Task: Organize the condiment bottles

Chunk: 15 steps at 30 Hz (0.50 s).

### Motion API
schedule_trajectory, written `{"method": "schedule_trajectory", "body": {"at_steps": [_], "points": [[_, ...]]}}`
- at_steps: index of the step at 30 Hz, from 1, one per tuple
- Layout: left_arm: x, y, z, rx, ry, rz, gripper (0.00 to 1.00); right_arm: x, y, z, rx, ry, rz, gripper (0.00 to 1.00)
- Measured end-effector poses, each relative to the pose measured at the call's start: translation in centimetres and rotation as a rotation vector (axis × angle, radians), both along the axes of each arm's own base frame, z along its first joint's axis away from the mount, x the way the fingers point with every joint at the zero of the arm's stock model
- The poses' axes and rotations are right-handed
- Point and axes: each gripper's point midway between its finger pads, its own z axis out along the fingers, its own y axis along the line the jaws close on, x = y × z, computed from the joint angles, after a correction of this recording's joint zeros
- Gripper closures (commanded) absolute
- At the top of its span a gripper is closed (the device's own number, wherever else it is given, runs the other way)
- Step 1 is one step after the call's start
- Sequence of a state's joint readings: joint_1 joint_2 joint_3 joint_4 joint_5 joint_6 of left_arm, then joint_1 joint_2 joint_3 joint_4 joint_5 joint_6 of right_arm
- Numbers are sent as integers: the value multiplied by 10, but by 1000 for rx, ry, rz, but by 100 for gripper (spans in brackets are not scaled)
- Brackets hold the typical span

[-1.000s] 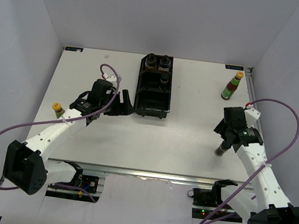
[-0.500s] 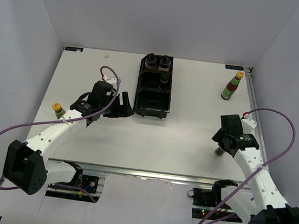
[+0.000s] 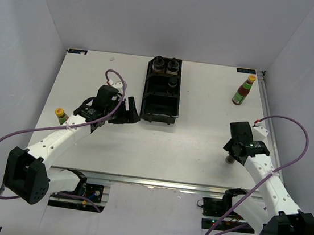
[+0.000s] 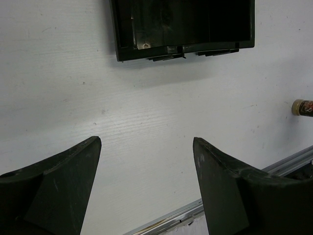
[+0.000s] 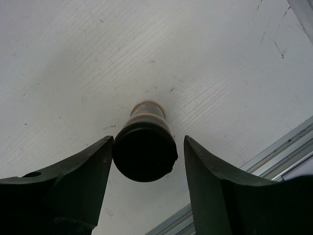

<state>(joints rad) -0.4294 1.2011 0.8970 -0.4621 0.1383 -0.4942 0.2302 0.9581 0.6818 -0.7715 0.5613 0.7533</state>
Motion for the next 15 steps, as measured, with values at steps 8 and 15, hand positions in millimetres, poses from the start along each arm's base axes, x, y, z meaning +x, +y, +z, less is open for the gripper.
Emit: {"method": "schedule_trajectory", "body": {"at_steps": [8, 15], "points": [[-2, 2, 4, 0, -9, 5, 13, -1, -2, -6, -7, 1, -7, 83], [-6, 6, 8, 11, -14, 9, 13, 3, -2, -1, -35, 4, 55, 92]]}}
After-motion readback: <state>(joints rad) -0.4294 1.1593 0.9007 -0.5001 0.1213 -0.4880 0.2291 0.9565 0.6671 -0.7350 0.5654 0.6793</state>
